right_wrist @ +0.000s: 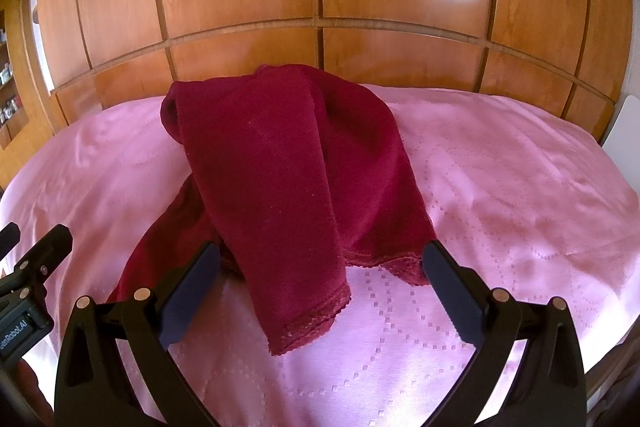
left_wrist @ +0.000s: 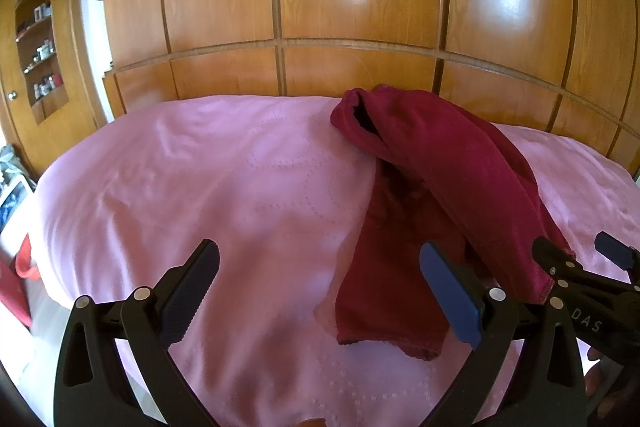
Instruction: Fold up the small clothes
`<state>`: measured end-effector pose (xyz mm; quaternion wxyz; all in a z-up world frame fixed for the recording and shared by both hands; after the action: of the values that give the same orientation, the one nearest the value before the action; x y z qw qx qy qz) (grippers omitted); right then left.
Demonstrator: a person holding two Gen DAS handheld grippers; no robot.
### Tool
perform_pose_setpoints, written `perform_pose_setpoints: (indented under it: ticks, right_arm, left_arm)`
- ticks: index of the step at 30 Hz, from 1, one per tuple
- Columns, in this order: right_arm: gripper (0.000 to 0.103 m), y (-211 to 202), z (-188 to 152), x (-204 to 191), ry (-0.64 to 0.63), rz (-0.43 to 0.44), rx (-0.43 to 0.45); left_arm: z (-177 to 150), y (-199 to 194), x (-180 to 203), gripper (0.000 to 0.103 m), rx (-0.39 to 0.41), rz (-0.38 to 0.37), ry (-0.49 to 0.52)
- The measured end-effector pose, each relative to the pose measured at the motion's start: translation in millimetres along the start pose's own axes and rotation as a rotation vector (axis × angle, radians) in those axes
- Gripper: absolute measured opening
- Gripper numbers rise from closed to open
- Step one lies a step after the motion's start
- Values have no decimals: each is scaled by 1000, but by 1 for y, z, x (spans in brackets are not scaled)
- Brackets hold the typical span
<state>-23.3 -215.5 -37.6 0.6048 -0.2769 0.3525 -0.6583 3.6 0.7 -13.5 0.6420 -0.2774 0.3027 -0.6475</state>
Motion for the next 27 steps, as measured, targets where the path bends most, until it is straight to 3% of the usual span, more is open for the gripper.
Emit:
perform_pose_setpoints:
  ticks: [27]
  right_arm:
    - [101, -1, 1, 2, 3, 0, -2]
  left_arm:
    - [0, -1, 4, 100, -10, -36, 12]
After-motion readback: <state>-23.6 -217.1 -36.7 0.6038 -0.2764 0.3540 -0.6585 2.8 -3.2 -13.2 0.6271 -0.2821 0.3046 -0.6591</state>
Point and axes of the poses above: each gripper's, at about its wrist camera, not at the fingertips, and y roughly the way its jaws point, x to its right, z to its top, the point moved 1 cm from there along y, roughly the way its jaws point, and after that the axes turned 11 degrees about -x, right-handed, at the moved point
